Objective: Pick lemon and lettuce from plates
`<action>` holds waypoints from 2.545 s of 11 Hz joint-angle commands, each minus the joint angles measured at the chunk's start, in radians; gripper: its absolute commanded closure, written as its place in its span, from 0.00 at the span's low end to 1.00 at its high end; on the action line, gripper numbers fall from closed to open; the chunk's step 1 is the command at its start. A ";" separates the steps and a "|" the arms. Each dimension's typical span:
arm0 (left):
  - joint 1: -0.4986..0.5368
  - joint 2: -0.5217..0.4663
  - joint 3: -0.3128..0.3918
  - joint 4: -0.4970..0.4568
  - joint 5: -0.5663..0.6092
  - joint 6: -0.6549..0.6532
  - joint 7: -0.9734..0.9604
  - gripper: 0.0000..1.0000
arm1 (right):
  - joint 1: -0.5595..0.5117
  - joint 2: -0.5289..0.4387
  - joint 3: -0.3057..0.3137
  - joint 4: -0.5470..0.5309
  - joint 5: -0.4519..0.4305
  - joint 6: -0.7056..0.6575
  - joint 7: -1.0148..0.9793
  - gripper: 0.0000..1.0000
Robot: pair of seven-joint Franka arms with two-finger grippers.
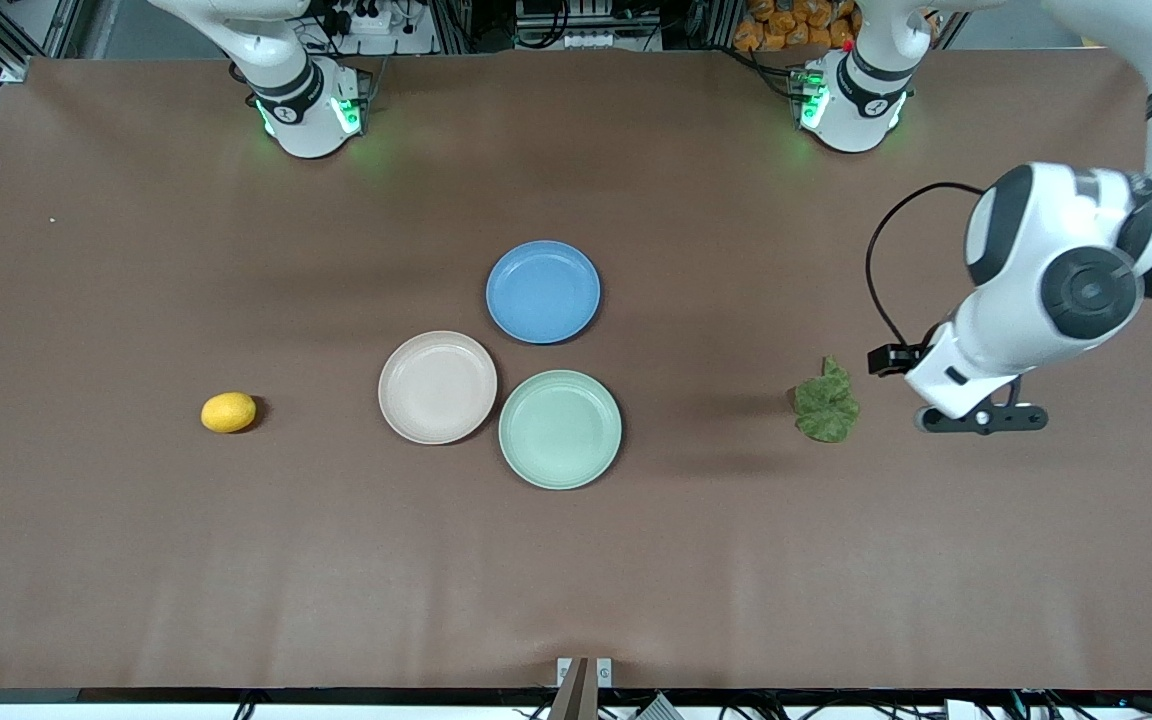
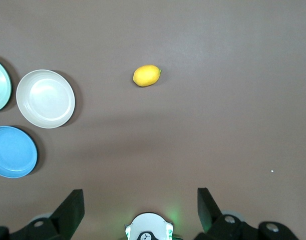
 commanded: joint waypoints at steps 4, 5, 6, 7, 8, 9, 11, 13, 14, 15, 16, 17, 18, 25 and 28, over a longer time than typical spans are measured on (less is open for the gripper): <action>0.046 -0.118 -0.007 0.063 -0.111 -0.097 0.037 0.00 | -0.003 0.045 0.013 0.024 -0.010 0.044 0.005 0.00; 0.046 -0.130 -0.007 0.077 -0.109 -0.117 0.037 0.00 | -0.001 0.044 0.016 0.025 -0.010 0.041 0.007 0.00; 0.046 -0.153 -0.007 0.091 -0.111 -0.121 0.035 0.00 | -0.006 0.044 0.015 0.025 -0.008 0.037 0.007 0.00; 0.046 -0.169 -0.007 0.094 -0.102 -0.129 0.035 0.00 | -0.013 0.041 0.012 0.024 -0.007 0.029 0.008 0.00; 0.046 -0.189 -0.005 0.094 -0.098 -0.130 0.035 0.00 | -0.017 0.038 0.009 0.024 -0.008 0.018 0.010 0.00; 0.046 -0.198 -0.005 0.094 -0.098 -0.135 0.035 0.00 | -0.032 0.036 0.009 0.024 -0.008 0.003 0.008 0.00; 0.058 -0.204 -0.013 0.109 -0.108 -0.158 0.037 0.00 | -0.075 0.033 0.006 0.028 -0.008 0.001 -0.002 0.00; 0.063 -0.204 -0.013 0.158 -0.109 -0.201 0.039 0.00 | -0.127 0.030 0.004 0.032 -0.007 -0.022 -0.004 0.00; 0.069 -0.209 -0.013 0.161 -0.111 -0.209 0.039 0.00 | -0.151 0.030 0.003 0.036 0.001 -0.022 -0.011 0.00; 0.070 -0.230 -0.010 0.160 -0.109 -0.209 0.046 0.00 | -0.162 0.006 0.004 0.036 0.004 -0.039 -0.048 0.00; 0.081 -0.248 -0.009 0.158 -0.109 -0.210 0.055 0.00 | -0.162 -0.021 0.007 0.036 0.004 -0.092 -0.068 0.00; 0.083 -0.250 -0.008 0.158 -0.109 -0.227 0.060 0.00 | -0.162 -0.022 0.007 0.035 0.007 -0.124 -0.068 0.00; 0.087 -0.252 -0.008 0.158 -0.109 -0.242 0.062 0.00 | -0.159 -0.022 0.012 0.035 0.006 -0.138 -0.068 0.00; 0.095 -0.252 -0.008 0.160 -0.112 -0.243 0.049 0.00 | -0.152 -0.007 0.015 0.033 0.006 0.019 -0.061 0.00; 0.101 -0.243 -0.007 0.160 -0.114 -0.242 0.046 0.00 | -0.081 0.016 0.018 0.027 0.004 0.041 -0.059 0.00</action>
